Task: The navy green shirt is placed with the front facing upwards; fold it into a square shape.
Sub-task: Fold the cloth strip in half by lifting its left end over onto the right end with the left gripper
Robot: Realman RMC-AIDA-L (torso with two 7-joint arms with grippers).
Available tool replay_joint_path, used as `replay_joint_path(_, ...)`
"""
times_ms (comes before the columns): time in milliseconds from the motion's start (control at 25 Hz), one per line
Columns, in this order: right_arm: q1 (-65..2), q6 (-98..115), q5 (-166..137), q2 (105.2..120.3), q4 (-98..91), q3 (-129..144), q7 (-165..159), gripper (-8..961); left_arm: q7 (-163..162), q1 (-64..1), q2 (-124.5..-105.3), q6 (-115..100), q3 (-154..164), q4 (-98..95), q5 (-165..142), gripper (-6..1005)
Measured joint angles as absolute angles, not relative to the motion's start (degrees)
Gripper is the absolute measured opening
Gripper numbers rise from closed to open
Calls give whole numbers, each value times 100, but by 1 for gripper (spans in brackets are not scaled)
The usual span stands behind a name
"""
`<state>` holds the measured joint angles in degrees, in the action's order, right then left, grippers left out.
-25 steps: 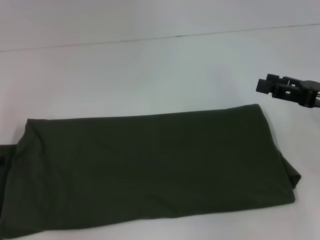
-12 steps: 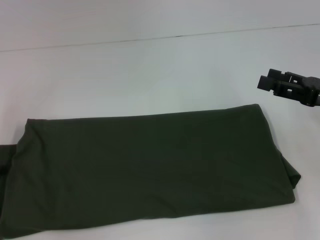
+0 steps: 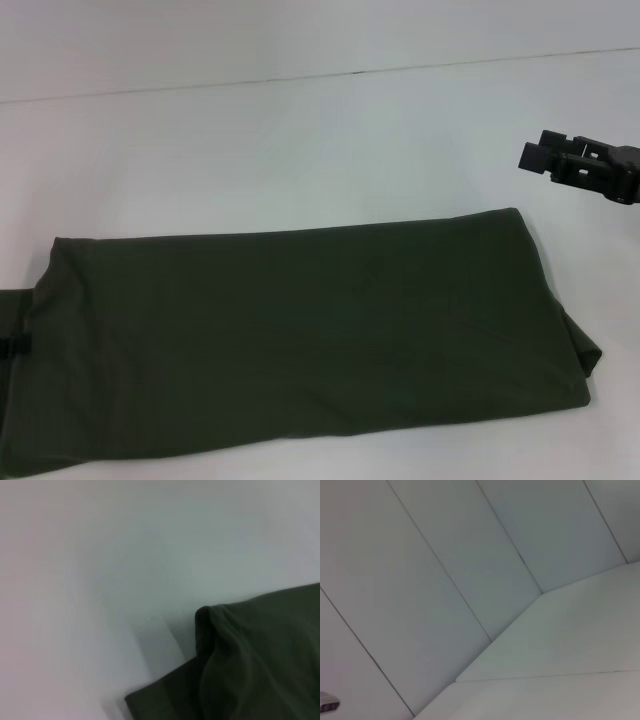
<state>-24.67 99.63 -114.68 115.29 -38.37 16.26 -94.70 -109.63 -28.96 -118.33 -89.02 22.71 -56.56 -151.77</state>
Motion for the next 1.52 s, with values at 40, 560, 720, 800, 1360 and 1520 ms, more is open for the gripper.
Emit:
replay_joint_path(40,-2472,9961,-11468,11529,-3833,1626,-9470,929,-10971,-2921,-11821,-8874,2272,-5610,-15202,869)
replay_joint_path(560,-2487,9969,-11400,11534,-3838,1628,-9469,928,-11074,-3095,-11748,-8509,2290,-5296,-15307,865)
replay_joint_path(720,-2492,9965,-11399,11532,-3835,1628,-9469,928,-11080,-3134,-11742,-8449,2348,-5245,-15343,864)
replay_joint_path(800,-2496,9970,-11399,11531,-3837,1628,-9470,928,-11095,-3160,-11735,-8393,2352,-5196,-15383,864)
replay_joint_path(1360,-2493,9989,-11399,11530,-3837,1625,-9503,927,-11136,-3225,-11697,-8236,2378,-5118,-15409,864)
replay_joint_path(1520,-2497,9994,-11399,11530,-3839,1625,-9519,927,-11136,-3251,-11689,-8210,2427,-5041,-15450,864)
